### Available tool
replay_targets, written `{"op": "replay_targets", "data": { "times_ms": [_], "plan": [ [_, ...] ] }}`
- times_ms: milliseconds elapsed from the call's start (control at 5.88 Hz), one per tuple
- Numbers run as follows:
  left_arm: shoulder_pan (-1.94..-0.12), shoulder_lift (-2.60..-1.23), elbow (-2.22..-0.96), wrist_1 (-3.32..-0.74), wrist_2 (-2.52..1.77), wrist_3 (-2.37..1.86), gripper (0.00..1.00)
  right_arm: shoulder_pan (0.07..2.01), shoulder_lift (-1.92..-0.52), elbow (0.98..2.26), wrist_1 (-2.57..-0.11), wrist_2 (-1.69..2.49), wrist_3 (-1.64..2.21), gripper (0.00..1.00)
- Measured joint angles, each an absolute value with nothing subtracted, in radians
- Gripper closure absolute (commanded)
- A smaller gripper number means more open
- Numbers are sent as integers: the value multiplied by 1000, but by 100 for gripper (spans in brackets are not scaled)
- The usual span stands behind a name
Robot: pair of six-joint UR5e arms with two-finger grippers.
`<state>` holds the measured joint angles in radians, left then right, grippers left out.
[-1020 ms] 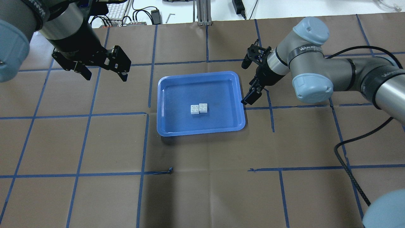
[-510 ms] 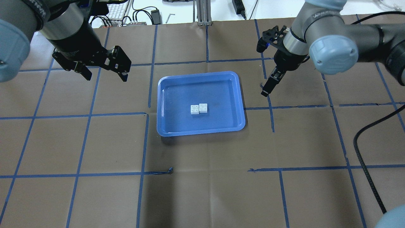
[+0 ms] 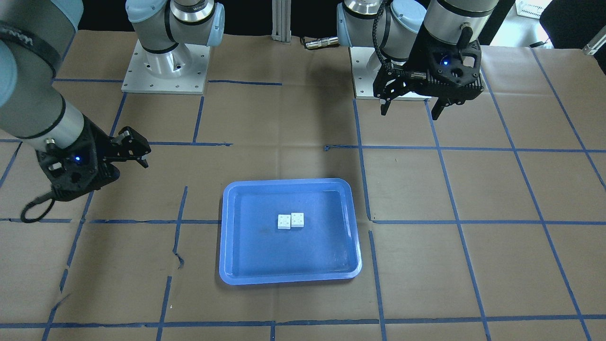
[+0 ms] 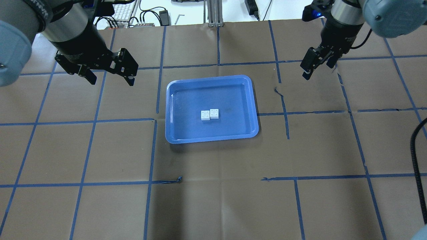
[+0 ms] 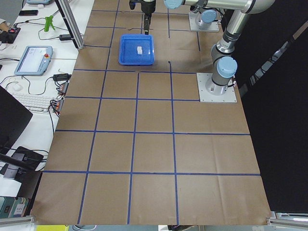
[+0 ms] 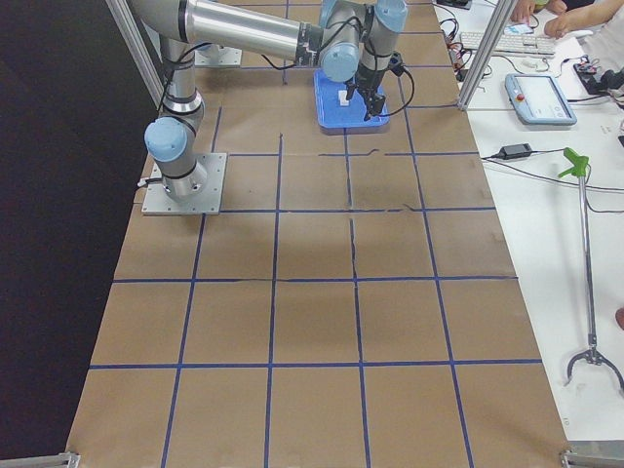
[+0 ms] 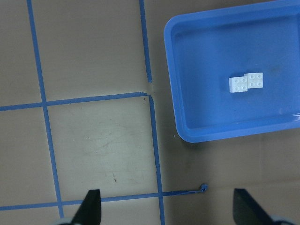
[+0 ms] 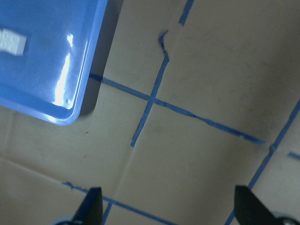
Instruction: Assemble white blocks and place on blue tray
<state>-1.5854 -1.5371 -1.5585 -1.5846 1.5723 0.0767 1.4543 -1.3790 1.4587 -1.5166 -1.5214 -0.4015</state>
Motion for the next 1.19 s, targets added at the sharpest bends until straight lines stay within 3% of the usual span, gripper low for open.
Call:
{"op": "replay_targets", "data": {
  "times_ms": [510, 1190],
  "plan": [
    [-1586, -1537, -1559, -1585, 1572, 77, 0, 1555, -1432, 1393, -1438, -1528, 75, 0],
    [-1585, -1537, -1559, -1585, 1573, 77, 0, 1578, -1434, 1351, -1385, -1533, 147, 0]
  ]
}}
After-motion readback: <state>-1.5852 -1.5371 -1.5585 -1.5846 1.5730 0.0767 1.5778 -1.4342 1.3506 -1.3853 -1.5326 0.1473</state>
